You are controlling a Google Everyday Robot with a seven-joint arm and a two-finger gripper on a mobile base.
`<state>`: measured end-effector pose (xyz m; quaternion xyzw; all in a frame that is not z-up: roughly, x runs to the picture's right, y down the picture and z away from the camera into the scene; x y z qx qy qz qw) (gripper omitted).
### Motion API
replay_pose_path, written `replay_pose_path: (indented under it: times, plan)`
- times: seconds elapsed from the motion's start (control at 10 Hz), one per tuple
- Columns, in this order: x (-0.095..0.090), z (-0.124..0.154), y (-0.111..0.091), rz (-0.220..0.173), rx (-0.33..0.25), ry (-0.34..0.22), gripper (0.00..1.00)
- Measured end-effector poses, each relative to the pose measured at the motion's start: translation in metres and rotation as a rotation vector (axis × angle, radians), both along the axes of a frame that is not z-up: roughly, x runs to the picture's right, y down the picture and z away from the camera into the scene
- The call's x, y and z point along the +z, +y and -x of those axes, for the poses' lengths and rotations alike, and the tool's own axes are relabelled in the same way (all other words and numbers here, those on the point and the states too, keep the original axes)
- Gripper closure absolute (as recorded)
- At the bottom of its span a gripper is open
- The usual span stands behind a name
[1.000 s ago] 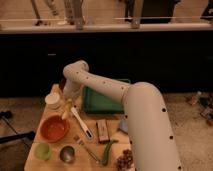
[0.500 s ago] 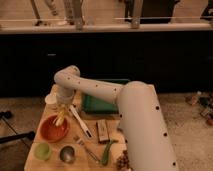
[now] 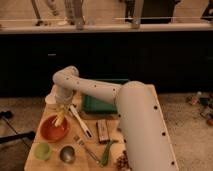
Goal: Place banana in red bowl
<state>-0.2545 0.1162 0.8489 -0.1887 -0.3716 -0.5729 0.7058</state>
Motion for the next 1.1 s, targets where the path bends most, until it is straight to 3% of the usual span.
replay_pose_path:
  times: [0.4, 0.9, 1.1]
  plan:
    - [-0.002, 0.006, 0.005, -0.007, -0.023, -0.002, 1.0]
    - [-0.035, 0.028, 0.008, -0.101, -0.099, 0.002, 1.0]
    - [-0.04, 0.036, 0.01, -0.119, -0.113, -0.005, 1.0]
